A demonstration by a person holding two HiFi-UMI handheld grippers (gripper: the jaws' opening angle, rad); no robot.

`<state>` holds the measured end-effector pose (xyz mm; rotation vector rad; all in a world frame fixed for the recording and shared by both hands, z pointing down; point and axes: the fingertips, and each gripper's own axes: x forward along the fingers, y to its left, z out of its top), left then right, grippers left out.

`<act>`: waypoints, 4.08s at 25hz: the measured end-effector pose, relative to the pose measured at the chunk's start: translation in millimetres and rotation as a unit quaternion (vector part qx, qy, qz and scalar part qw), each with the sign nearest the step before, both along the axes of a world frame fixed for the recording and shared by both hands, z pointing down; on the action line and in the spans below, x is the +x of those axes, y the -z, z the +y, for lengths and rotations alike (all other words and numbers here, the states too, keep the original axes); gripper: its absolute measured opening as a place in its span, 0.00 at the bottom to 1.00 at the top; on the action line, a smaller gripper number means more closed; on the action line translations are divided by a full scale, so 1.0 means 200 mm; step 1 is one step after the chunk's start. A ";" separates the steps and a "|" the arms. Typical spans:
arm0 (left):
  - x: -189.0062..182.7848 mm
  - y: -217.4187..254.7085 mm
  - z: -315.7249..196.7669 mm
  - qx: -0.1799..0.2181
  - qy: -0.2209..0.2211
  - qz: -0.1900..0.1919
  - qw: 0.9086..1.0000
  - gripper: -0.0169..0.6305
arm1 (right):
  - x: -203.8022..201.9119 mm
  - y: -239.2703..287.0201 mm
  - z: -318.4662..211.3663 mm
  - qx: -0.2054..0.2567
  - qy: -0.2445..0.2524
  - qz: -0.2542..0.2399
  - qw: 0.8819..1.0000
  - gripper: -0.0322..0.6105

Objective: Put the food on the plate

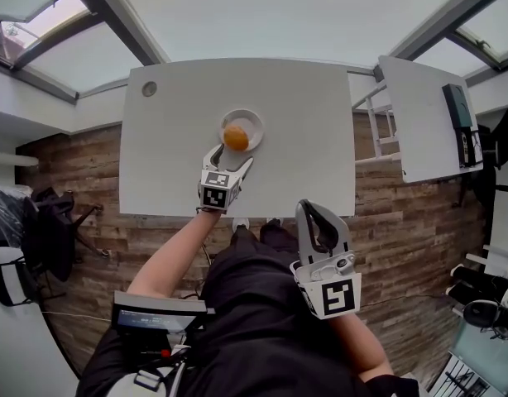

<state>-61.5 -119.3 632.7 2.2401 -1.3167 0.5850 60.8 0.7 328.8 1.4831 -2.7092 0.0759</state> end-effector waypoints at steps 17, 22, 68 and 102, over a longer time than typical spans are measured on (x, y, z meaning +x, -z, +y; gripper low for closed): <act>-0.20 0.49 0.12 0.085 0.130 0.049 0.987 0.61 | -0.06 0.02 -0.03 0.002 0.031 -0.019 0.999 0.06; -0.16 0.61 0.16 0.100 0.115 0.061 0.986 0.61 | -0.06 0.02 -0.06 0.000 0.035 -0.027 0.999 0.06; -0.11 1.37 0.63 0.272 0.151 0.118 0.943 0.17 | -0.27 0.08 -0.05 0.015 0.080 -0.037 0.996 0.06; -0.16 1.46 0.61 0.309 0.131 0.075 0.939 0.04 | -0.41 0.11 -0.06 0.041 0.109 -0.032 0.993 0.06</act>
